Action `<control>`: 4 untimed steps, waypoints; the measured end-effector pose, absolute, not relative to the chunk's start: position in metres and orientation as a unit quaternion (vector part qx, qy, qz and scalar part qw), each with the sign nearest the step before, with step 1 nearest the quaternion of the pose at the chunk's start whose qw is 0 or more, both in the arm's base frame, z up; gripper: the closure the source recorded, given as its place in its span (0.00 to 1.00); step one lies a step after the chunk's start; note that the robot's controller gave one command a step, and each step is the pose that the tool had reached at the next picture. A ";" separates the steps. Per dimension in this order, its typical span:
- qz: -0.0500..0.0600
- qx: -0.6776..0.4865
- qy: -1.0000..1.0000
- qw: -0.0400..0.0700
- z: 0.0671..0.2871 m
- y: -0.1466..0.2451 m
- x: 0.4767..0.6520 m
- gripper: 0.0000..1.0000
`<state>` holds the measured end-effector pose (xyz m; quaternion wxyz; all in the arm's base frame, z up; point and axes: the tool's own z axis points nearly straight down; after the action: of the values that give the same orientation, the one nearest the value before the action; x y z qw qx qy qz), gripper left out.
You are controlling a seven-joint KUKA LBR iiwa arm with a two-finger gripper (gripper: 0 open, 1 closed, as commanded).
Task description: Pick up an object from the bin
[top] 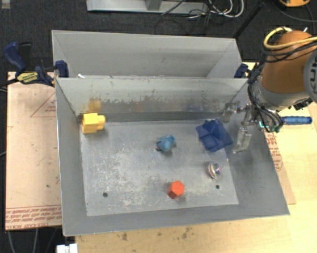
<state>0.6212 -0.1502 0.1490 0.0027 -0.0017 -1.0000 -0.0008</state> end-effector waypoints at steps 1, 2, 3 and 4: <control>-0.002 -0.036 -0.999 0.002 0.065 -0.132 0.624 0.00; 0.000 -0.065 -0.998 -0.003 0.102 -0.152 0.629 0.00; -0.001 -0.156 -0.988 -0.002 0.100 -0.132 0.636 0.00; -0.001 -0.113 -0.994 0.000 0.069 -0.120 0.632 0.00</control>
Offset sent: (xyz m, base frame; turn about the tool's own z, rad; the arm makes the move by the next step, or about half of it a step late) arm 0.0033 0.0162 -0.0790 0.0719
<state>0.6321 -0.1200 0.0688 0.0003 -0.1125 -0.9936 -0.0006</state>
